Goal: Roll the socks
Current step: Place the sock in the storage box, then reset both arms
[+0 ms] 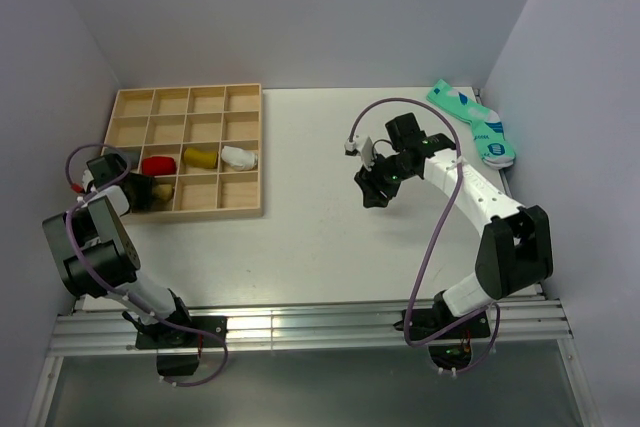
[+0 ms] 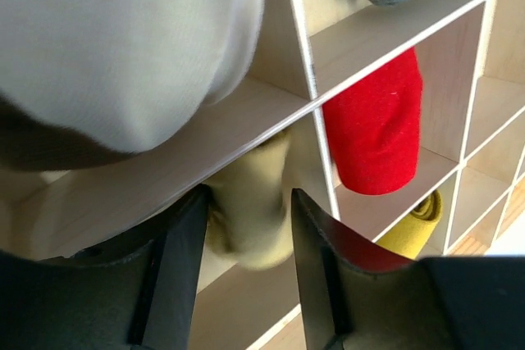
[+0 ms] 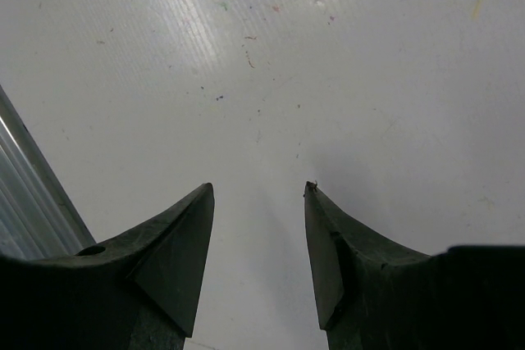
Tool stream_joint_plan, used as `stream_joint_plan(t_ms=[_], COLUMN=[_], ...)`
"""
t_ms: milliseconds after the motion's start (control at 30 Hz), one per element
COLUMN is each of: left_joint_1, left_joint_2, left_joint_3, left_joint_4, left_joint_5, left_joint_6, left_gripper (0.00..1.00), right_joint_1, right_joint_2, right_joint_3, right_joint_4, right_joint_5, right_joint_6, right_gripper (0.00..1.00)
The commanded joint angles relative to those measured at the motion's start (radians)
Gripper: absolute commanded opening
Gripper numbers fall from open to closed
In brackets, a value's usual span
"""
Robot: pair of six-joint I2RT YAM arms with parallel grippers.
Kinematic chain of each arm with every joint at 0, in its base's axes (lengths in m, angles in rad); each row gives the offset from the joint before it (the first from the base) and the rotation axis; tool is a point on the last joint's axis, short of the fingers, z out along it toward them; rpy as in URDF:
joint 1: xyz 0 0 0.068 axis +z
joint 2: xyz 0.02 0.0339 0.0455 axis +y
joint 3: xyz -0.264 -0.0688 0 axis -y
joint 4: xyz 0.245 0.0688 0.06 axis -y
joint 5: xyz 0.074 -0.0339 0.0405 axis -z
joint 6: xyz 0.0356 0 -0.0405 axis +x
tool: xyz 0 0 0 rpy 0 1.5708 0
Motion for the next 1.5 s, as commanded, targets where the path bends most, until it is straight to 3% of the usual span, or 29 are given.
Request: stream_joint_plan(t_ms=[0,133,167,200,700,900,1100,1300,1333,1467], left_joint_1=[0.001,-0.005,-0.005,-0.007,-0.028,-0.076,-0.338,-0.77,-0.897,-1.129], left_joint_2=[-0.038,-0.058,-0.063,-0.068,-0.21,-0.35,-0.497,-0.486,-0.457,-0.407], left_joint_3=[0.029,0.046,0.051,0.054,0.045,0.054,0.149,0.261,0.276,0.302], left_joint_4=[-0.088,-0.137,-0.146,-0.155,-0.234,-0.254,-0.28,-0.257,-0.254,-0.173], left_joint_5=[-0.059,-0.076,-0.076,-0.076,-0.076,-0.064,-0.111,-0.227,-0.261,-0.328], left_joint_6=[0.015,0.018,0.02,0.017,0.031,0.063,0.141,0.211,0.221,0.242], left_gripper=[0.51,0.53,0.61,0.62,0.63,0.63,0.62,0.6,0.6,0.6], right_joint_1=[-0.01,-0.011,-0.013,-0.014,-0.019,-0.022,-0.028,-0.062,-0.069,-0.118], right_joint_2=[0.006,0.006,0.009,0.01,0.018,-0.014,-0.094,-0.246,-0.264,-0.344], right_joint_3=[0.04,0.048,0.048,0.049,0.071,0.053,0.017,-0.043,-0.044,-0.037], right_joint_4=[-0.006,-0.023,-0.025,-0.025,-0.052,-0.019,0.033,0.101,0.102,0.081], right_joint_5=[-0.023,-0.026,-0.026,-0.026,-0.036,-0.024,-0.01,0.045,0.046,0.036], right_joint_6=[-0.012,-0.018,-0.021,-0.021,-0.006,0.035,0.141,0.231,0.244,0.273], right_gripper=[0.55,0.55,0.55,0.55,0.56,0.56,0.56,0.58,0.59,0.6])
